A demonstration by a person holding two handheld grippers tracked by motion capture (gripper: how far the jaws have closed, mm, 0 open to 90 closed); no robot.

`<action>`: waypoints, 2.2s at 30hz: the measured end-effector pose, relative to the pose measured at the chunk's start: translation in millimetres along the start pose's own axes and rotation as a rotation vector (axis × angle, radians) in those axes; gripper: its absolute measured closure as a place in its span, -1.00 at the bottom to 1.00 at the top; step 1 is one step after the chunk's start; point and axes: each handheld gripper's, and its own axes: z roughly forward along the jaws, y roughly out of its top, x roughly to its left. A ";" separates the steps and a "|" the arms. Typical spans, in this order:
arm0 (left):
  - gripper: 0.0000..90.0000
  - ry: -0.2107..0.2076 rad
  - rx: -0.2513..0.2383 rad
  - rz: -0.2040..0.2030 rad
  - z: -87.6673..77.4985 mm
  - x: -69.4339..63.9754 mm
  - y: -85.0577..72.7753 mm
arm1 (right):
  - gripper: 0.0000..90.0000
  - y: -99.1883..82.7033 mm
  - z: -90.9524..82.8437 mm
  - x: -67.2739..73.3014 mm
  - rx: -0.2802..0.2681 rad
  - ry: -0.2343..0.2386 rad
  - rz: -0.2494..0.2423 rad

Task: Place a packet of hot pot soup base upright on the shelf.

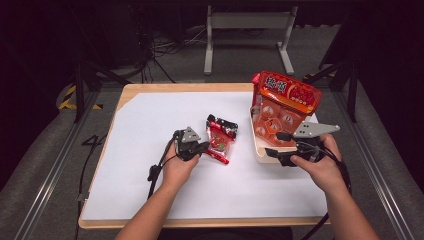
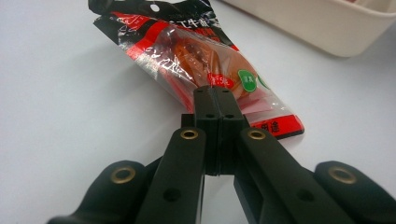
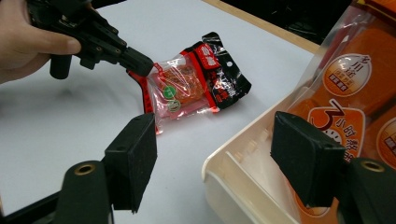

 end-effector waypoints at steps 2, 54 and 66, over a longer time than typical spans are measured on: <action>1.00 -0.009 -0.017 0.005 -5.5 -2.2 0.4 | -0.29 0.2 2.7 0.8 0.004 0.003 0.002; 1.00 -0.191 -0.258 0.124 -60.2 -47.3 16.0 | -0.11 20.7 71.9 0.2 -0.064 0.373 0.331; 1.00 -0.179 -0.215 0.103 -52.3 -43.5 11.7 | 0.76 26.3 54.5 -1.4 -0.037 0.368 0.181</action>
